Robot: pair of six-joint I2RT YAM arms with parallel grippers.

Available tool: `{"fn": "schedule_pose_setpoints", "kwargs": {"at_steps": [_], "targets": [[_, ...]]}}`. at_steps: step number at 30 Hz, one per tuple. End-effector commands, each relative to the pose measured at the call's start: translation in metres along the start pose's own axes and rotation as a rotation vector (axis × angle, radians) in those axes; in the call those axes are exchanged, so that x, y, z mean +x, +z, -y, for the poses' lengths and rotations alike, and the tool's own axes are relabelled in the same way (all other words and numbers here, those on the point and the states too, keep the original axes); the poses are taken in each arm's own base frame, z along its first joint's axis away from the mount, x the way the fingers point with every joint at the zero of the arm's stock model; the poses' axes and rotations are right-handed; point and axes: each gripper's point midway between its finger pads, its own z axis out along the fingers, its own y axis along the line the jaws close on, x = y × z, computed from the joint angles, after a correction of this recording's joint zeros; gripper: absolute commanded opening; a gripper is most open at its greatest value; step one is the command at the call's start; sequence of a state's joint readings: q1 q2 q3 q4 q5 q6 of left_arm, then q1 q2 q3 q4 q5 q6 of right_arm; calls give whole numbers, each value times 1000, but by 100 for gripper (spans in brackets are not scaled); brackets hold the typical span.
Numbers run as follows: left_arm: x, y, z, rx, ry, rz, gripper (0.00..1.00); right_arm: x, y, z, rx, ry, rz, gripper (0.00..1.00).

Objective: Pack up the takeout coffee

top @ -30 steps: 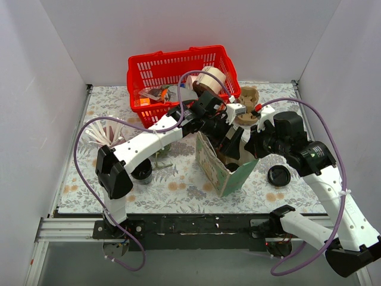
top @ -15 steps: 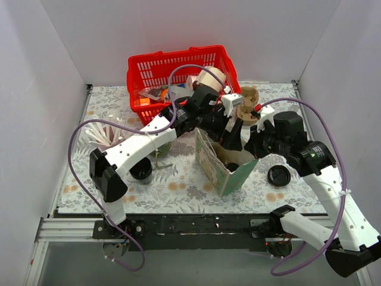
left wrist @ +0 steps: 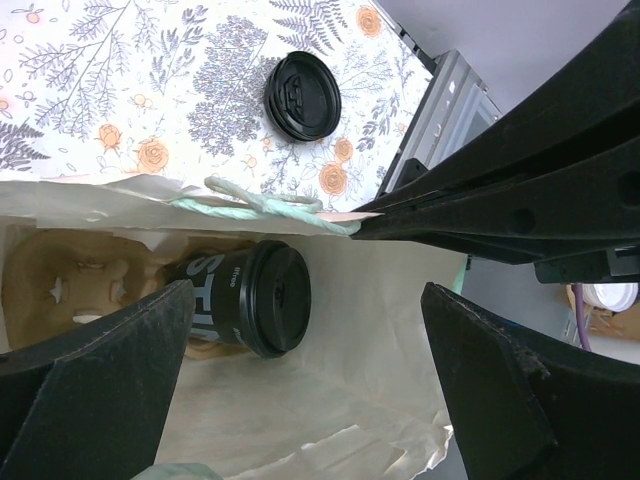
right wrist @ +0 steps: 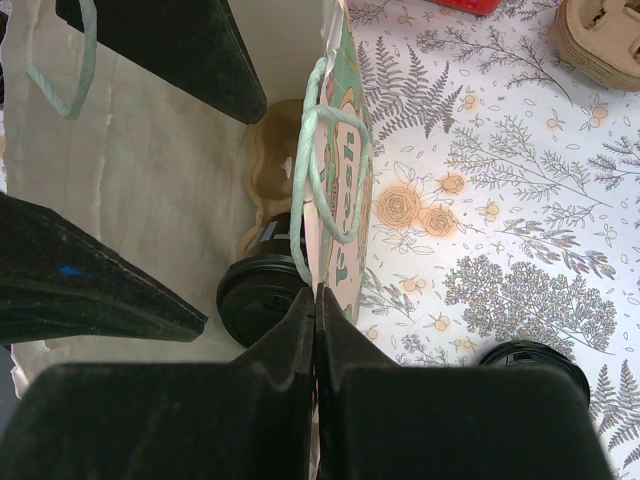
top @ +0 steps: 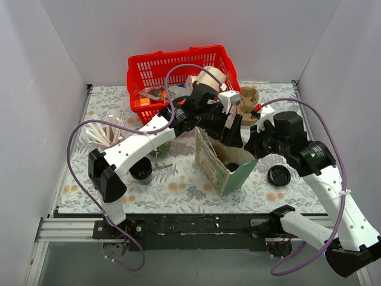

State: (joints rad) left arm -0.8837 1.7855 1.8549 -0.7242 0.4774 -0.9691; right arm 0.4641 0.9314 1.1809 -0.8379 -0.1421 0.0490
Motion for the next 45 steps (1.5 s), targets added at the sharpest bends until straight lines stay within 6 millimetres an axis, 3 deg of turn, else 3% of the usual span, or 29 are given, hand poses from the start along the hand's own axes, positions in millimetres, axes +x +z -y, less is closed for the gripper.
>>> {"fn": "schedule_pose_setpoints", "kwargs": {"at_steps": [1,5,9,15,20,28,33,45], "targets": [[-17,-30,9,-37,17,96,98,-13,0,-2,-15,-16,52,1],[-14,-30,-1,-90,12,85,98,-14,0,-2,-14,-16,52,1],[-9,-30,6,-48,-2,65,98,-12,3,0,-9,-14,43,1],[-19,-34,24,31,8,100,98,-11,4,0,-9,-13,40,1],[-24,-35,28,39,-15,112,98,-11,3,0,-9,-12,42,1],[-28,-43,29,8,-51,125,98,-10,4,2,0,-13,39,1],[-41,-50,23,-45,-55,208,98,-10,3,2,1,-10,45,1],[-58,-47,19,-63,-98,291,98,-10,4,0,-6,-10,46,1]]}}
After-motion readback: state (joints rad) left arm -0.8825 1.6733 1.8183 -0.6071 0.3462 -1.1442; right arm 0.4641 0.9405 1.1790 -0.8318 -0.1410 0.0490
